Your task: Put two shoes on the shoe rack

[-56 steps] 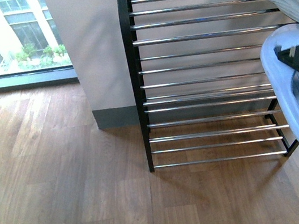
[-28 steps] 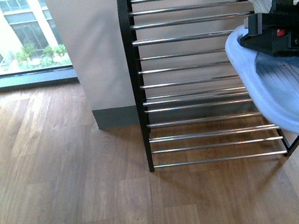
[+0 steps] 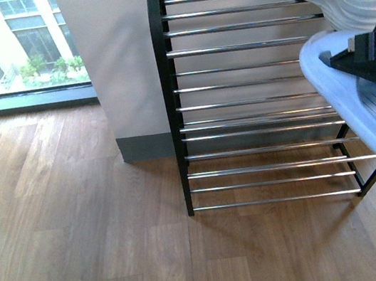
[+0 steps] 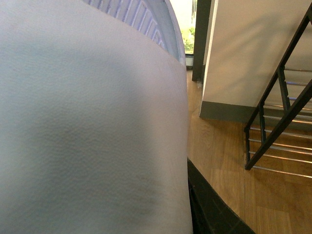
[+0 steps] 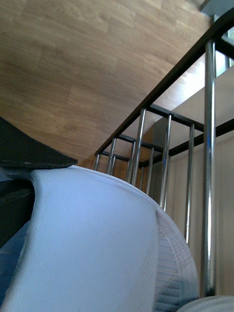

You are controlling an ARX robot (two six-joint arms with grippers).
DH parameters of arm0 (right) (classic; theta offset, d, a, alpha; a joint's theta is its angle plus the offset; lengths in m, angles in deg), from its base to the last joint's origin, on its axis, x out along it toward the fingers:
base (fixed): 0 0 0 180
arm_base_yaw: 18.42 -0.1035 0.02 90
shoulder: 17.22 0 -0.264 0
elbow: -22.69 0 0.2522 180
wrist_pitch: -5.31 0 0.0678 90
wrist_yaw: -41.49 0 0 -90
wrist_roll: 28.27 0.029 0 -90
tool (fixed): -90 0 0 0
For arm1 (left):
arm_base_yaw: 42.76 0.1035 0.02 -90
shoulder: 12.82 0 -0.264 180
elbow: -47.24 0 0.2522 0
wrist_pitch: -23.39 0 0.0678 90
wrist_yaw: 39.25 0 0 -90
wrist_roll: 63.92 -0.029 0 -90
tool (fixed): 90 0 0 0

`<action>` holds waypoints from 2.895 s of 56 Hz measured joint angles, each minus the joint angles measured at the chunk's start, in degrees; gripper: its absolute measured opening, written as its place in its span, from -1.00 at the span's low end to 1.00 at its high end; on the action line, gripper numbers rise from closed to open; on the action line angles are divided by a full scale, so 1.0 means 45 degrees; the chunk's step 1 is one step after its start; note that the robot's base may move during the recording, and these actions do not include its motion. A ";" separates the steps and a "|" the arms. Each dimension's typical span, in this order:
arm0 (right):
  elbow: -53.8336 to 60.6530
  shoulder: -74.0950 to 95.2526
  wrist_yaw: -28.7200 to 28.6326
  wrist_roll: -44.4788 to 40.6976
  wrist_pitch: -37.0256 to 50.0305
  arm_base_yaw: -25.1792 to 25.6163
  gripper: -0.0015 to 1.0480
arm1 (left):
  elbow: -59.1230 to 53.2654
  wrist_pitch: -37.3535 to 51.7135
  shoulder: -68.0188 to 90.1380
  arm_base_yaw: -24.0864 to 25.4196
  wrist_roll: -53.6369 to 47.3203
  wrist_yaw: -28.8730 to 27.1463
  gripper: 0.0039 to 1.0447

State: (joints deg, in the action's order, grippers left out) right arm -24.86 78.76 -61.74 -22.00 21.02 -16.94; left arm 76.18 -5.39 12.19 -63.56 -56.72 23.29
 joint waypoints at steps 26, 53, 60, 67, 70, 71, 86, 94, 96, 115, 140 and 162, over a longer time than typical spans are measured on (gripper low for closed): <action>0.0928 -0.0005 -0.0437 -0.0253 -0.0131 -0.0107 -0.97 | 0.0000 0.0000 0.0000 0.0000 0.0000 0.0000 -0.97; -0.0126 -0.2769 -0.0738 0.0811 -0.1287 -0.1855 -0.97 | 0.0000 0.0000 0.0000 0.0000 0.0000 0.0000 -0.97; -0.1695 -0.1715 -0.0136 0.0792 -0.1103 -0.2132 -0.97 | 0.0000 0.0000 0.0000 0.0000 0.0000 0.0005 -0.97; -0.3565 -0.0136 0.0233 0.0763 -0.1438 -0.2157 -0.97 | 0.0000 0.0000 0.0000 0.0000 0.0000 0.0000 -0.97; -0.4595 0.0738 0.0340 0.0763 -0.1841 -0.2108 -0.97 | 0.0000 0.0000 0.0000 0.0000 0.0000 0.0000 -0.97; -0.4799 0.0908 0.0374 0.0763 -0.1919 -0.2089 -0.97 | 0.0000 0.0000 0.0000 0.0000 0.0005 0.0000 -0.97; -0.9233 0.4362 0.0772 0.1205 -0.3818 -0.1690 -0.97 | 0.0000 0.0000 0.0000 0.0000 0.0000 0.0000 -0.97; -1.2182 0.6339 0.1268 0.1608 -0.5192 -0.1268 -0.97 | 0.0000 0.0000 0.0000 0.0000 0.0000 0.0005 -0.97; -1.2643 0.6640 0.1345 0.1661 -0.5421 -0.1185 -0.97 | 0.0000 0.0000 0.0000 0.0000 0.0000 0.0000 -0.97; -1.5164 0.8354 0.1977 0.2021 -0.6436 -0.0719 -0.97 | 0.0000 0.0000 0.0000 0.0000 0.0000 0.0005 -0.97; -1.2167 0.6397 0.1807 0.1826 -0.4352 -0.0622 0.12 | 0.0000 0.0000 0.0000 0.0000 0.0000 0.0000 -0.97; -0.6606 0.1438 0.0262 0.1462 -0.1928 -0.0627 0.82 | 0.0000 0.0000 0.0000 0.0000 0.0005 0.0000 -0.97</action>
State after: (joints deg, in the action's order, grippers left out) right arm -54.58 85.23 -60.56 -15.42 12.34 -19.76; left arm 76.18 -5.39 12.19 -63.56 -56.70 23.29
